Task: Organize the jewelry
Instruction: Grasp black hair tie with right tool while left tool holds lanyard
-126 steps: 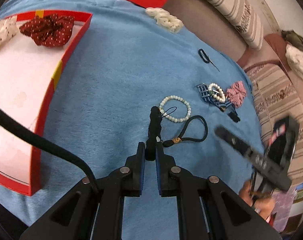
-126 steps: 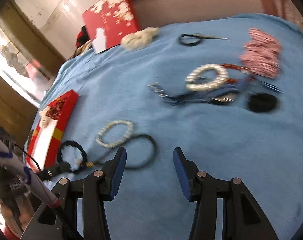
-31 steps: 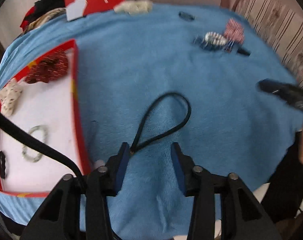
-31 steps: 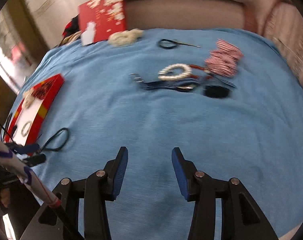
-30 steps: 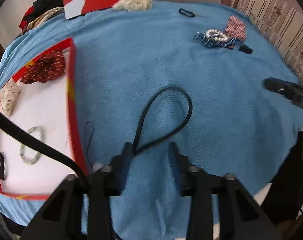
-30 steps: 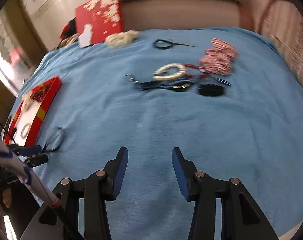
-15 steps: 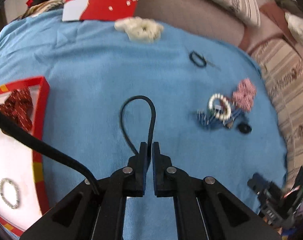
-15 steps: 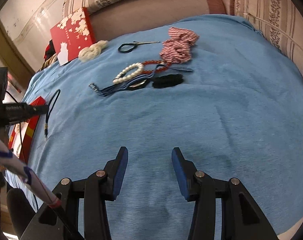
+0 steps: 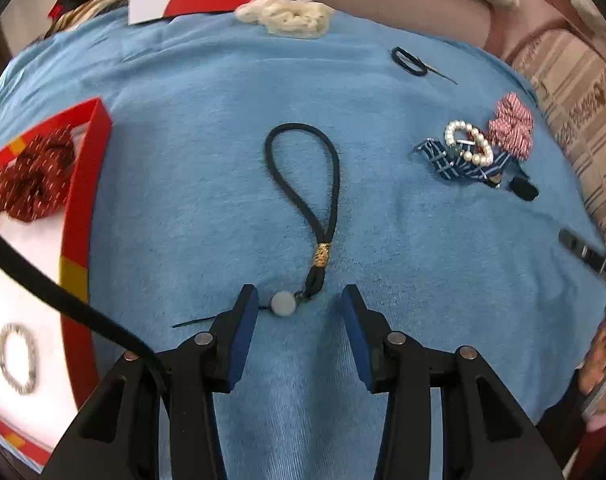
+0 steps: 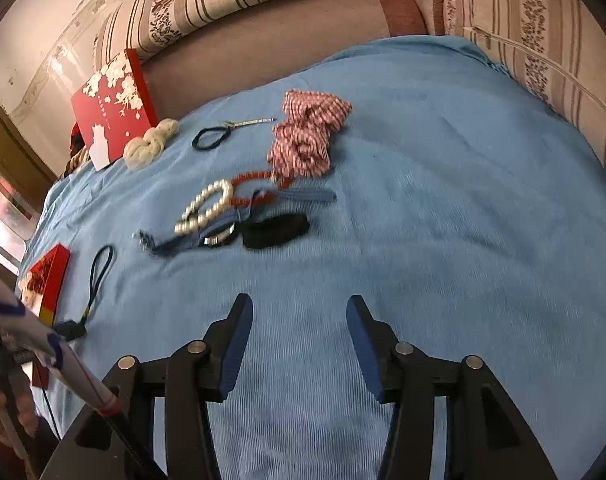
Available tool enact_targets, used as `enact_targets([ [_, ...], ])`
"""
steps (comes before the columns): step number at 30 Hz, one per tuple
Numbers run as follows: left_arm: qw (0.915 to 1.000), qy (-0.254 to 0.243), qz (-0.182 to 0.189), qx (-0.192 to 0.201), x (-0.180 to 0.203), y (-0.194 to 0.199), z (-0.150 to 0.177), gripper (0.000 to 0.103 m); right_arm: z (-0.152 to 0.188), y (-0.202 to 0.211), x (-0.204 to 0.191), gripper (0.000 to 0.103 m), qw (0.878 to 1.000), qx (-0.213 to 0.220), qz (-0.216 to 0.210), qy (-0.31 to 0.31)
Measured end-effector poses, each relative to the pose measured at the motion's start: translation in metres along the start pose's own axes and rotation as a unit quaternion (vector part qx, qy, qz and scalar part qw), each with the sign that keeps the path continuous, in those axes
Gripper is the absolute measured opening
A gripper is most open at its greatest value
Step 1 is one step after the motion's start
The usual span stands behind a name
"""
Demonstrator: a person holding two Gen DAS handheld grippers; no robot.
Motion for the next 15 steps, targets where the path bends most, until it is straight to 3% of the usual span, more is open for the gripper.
enact_targets([
  [4,0.9996,-0.024,0.013,0.004,0.011,-0.005,-0.003,0.045,-0.021,-0.020,0.001,0.057,1.000,-0.004,-0.016,-0.020],
  [8,0.9983,-0.056,-0.007,0.015,0.021,-0.011,0.000,0.046,-0.033,-0.044,-0.002,0.058,0.999,-0.014,-0.015,-0.032],
  [10,0.9981,-0.058,-0.011,0.021,0.023,-0.009,0.001,0.011,-0.036,-0.055,-0.004,0.056,0.999,-0.019,-0.004,-0.035],
  [11,0.9985,-0.052,-0.001,0.015,0.023,-0.007,0.002,0.009,-0.037,-0.057,-0.004,0.033,0.999,-0.017,0.003,-0.034],
  [13,0.9990,-0.042,0.008,0.014,0.022,-0.003,0.002,0.007,-0.038,-0.057,-0.004,0.009,0.999,-0.026,0.005,-0.035],
  [15,0.9991,-0.029,0.026,0.019,0.019,0.009,0.003,0.007,-0.037,-0.048,-0.004,0.009,0.999,-0.020,-0.003,-0.043],
])
Point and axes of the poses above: each gripper's, at about its wrist camera, not at the fingertips, and y roughly against the way its jaws point, x to its right, z to its underside, the point moved 8 cm from there along -y, roughly the way its jaws point, and after that the axes turned 9 degrees about y, right-handed, at the moved point
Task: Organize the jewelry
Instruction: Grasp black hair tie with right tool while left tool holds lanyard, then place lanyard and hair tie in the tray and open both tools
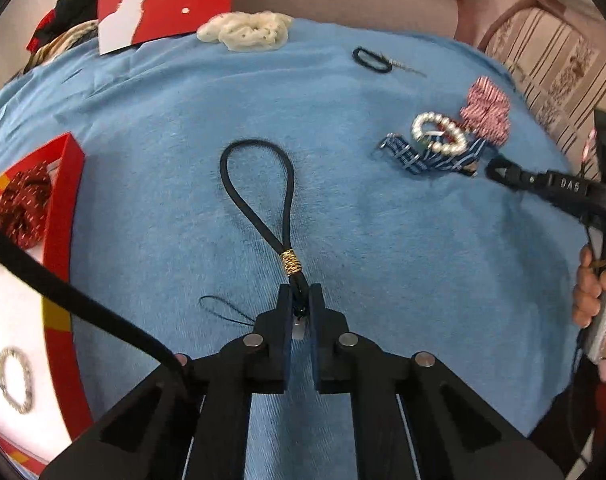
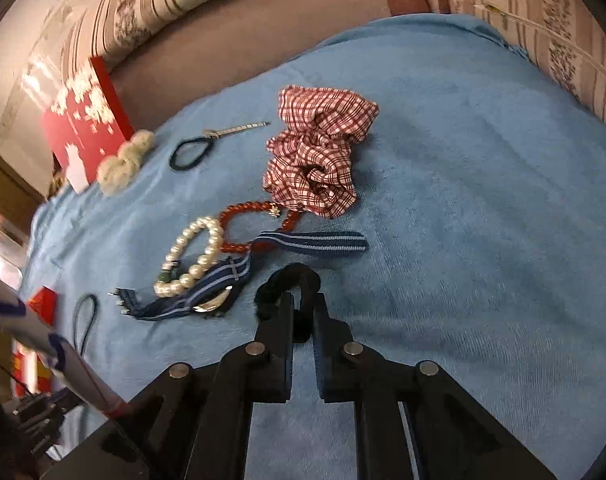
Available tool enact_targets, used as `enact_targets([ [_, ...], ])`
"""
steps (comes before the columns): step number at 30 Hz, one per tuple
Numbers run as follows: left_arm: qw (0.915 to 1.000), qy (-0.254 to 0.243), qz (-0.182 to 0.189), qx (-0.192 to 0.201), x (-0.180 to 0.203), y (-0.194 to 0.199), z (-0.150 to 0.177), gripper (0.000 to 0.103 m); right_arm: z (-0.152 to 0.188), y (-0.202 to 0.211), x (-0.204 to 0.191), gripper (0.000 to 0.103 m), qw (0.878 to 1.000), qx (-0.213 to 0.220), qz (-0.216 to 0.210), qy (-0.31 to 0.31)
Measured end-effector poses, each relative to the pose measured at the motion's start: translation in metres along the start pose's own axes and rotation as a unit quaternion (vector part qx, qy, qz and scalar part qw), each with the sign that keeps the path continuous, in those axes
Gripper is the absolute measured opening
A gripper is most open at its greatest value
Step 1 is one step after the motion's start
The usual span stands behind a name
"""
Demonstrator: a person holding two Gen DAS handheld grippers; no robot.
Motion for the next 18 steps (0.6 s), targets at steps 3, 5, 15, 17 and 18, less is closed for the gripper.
enact_targets([
  [3,0.9989,0.031,0.033,0.013,-0.006,0.025,0.001,0.007,0.003,0.022,-0.008,0.009,1.000,0.013,0.003,0.018],
  [5,0.9975,0.048,0.046,0.026,-0.013,0.041,0.001,0.007,0.005,0.036,-0.017,0.009,0.999,0.020,-0.001,0.032],
  [15,0.9851,0.129,0.048,0.103,-0.091,0.136,0.000,0.007,0.018,0.076,-0.118,0.009,0.991,0.027,-0.070,0.113],
  [17,0.9829,0.144,0.024,0.112,-0.116,0.146,-0.001,0.007,0.023,0.079,-0.148,0.009,0.987,0.025,-0.090,0.133],
  [18,0.9808,0.156,0.009,0.116,-0.134,0.150,-0.003,0.007,0.025,0.080,-0.168,0.009,0.984,0.022,-0.103,0.146],
])
Point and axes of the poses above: each gripper's, at about its wrist camera, not at the fingertips, and y roughly against the way its jaws point, x to its right, z to its underside, the point moved 8 cm from there along -y, roughly the way its jaws point, and after that the axes turned 9 degrees about y, right-handed, at the moved point
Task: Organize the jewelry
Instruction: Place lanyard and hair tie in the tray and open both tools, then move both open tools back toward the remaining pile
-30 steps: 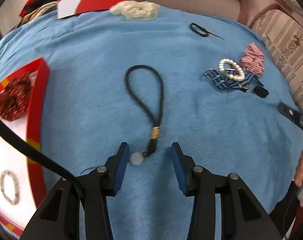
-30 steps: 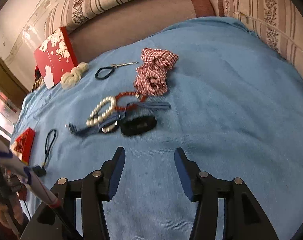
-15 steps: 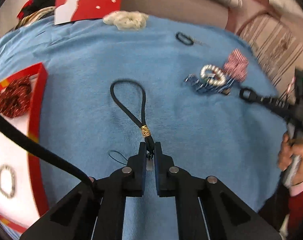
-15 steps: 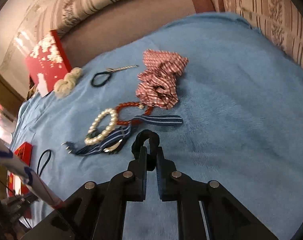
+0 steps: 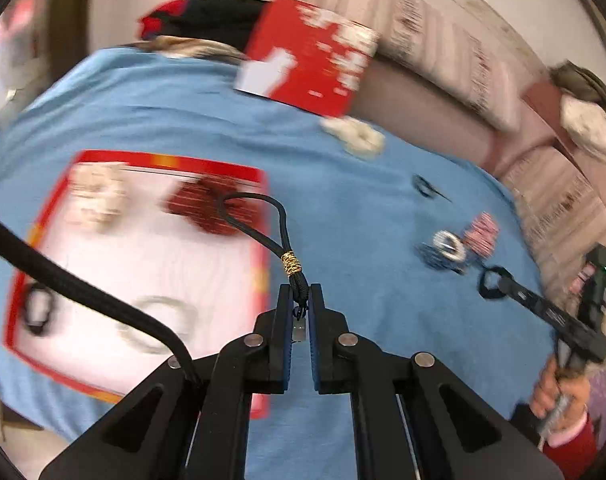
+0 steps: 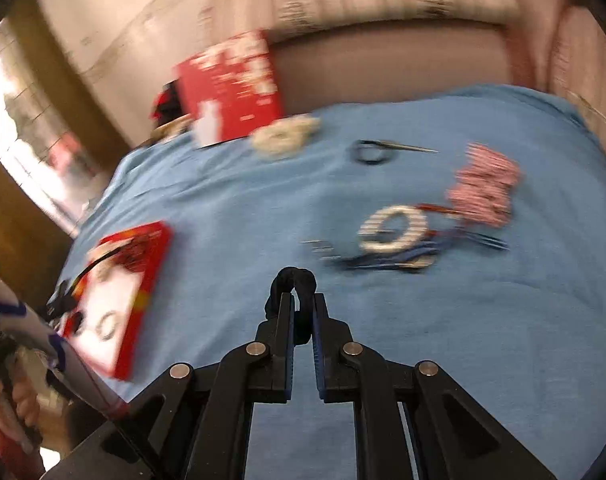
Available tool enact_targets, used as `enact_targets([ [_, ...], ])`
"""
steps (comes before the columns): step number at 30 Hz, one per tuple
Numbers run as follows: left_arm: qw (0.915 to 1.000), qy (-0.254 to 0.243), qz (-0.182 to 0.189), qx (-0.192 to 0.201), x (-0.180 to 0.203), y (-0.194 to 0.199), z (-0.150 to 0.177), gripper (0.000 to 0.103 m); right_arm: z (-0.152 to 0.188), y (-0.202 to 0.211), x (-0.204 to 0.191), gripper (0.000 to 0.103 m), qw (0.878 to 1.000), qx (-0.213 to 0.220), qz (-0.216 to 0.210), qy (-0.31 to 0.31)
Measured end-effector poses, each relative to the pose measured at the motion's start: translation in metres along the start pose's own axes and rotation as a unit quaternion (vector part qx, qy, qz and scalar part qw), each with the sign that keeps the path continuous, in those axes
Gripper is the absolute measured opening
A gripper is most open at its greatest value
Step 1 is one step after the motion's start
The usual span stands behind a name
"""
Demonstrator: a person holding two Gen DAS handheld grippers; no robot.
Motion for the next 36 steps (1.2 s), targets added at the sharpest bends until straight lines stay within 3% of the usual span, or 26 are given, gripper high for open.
enact_targets([
  [8,0.9945,0.051,-0.090,0.017,-0.100,-0.009,-0.044,0.007,-0.015,-0.040,-0.138,0.009,0.991,-0.029,-0.093,0.089],
  [14,0.9886,0.089,-0.121,0.003,-0.159,-0.039,-0.064,0.007,-0.012,-0.093,-0.218,0.009,0.979,-0.061,-0.123,0.149],
  [22,0.9859,0.109,-0.125,-0.015,-0.192,-0.060,-0.067,0.007,-0.003,-0.173,-0.254,0.009,0.974,-0.113,-0.129,0.148],
  [27,0.9871,0.109,-0.116,-0.018,-0.191,-0.057,-0.061,0.008,0.001,-0.184,-0.262,0.012,0.972,-0.120,-0.122,0.160],
  [29,0.9872,0.109,-0.115,-0.019,-0.189,-0.054,-0.059,0.012,0.002,-0.183,-0.264,0.024,0.972,-0.118,-0.116,0.168],
  [31,0.9876,0.113,-0.107,-0.019,-0.187,-0.048,-0.057,0.028,0.001,-0.179,-0.264,0.041,0.972,-0.113,-0.109,0.176],
  [36,0.9887,0.117,-0.093,0.002,-0.175,-0.017,-0.053,0.036,-0.002,-0.155,-0.264,0.044,0.972,-0.090,-0.101,0.195],
])
Point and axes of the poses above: each gripper's, at about its wrist camera, not at the fingertips, and y roughly against the way its jaws point, x to its right, z to its underside, the point moved 8 cm from there along -y, roughly the way its jaws point, and after that the axes turned 9 degrees about y, right-handed, at the moved point
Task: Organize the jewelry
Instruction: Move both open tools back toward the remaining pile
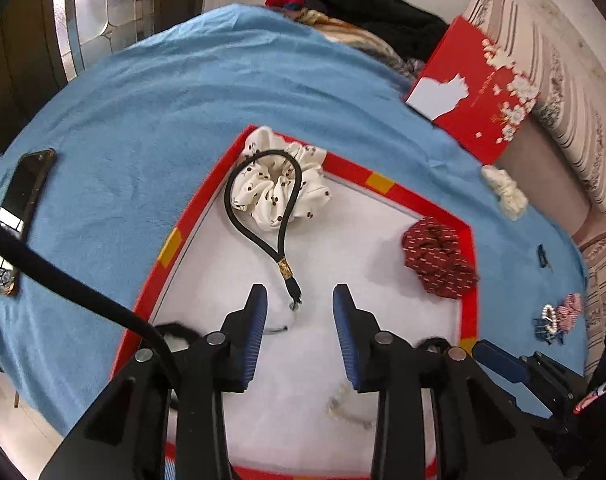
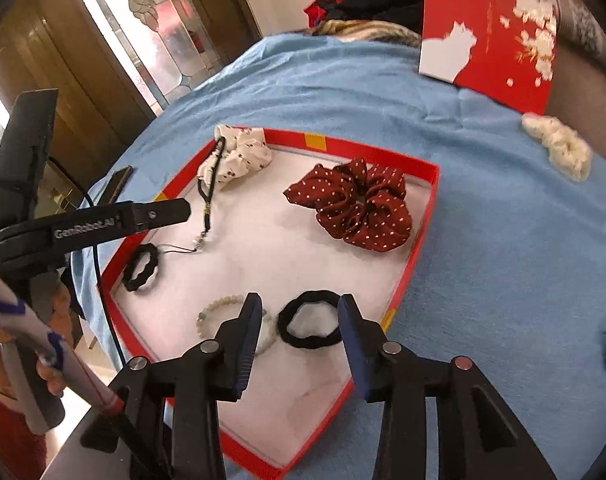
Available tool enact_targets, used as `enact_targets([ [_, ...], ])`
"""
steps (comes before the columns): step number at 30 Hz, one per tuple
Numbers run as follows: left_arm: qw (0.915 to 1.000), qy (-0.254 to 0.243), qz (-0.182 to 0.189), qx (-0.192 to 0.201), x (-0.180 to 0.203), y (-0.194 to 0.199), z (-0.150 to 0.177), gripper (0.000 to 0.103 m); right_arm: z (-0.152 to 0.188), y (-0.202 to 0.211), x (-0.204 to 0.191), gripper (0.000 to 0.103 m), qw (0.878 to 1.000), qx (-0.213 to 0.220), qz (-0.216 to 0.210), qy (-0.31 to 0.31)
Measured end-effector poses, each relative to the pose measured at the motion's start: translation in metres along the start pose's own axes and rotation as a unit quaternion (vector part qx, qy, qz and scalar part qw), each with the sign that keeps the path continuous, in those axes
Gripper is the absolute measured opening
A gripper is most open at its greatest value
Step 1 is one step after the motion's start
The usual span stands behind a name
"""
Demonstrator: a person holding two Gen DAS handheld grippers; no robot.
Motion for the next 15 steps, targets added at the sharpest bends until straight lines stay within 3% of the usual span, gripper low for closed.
enact_targets([
  [3,0.9998,0.011,0.003,0.015,0.001,0.022,0.005,0.044,0.004,0.021,0.001,0.047,1.000,0.015,0.008,0.006],
  [7,0.9996,0.016,0.003,0.025,0.008,0.043,0.017,0.045,0.020,0.049,0.011,0.049,0.999,0.032,0.016,-0.001],
  [15,0.9983,-0.049,0.022,0.020,0.082,0.061,0.070,0.052,0.097,0.112,0.084,0.050,0.994,0.048,0.066,-0.070],
])
Point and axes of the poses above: each gripper's, at about its wrist camera, not at the fingertips, and y roughly against the way its jaws point, x to its right, z to its underside, the point moved 8 cm from there along -y, roughly the way its jaws point, and after that the axes turned 9 degrees about y, right-handed, at the moved point
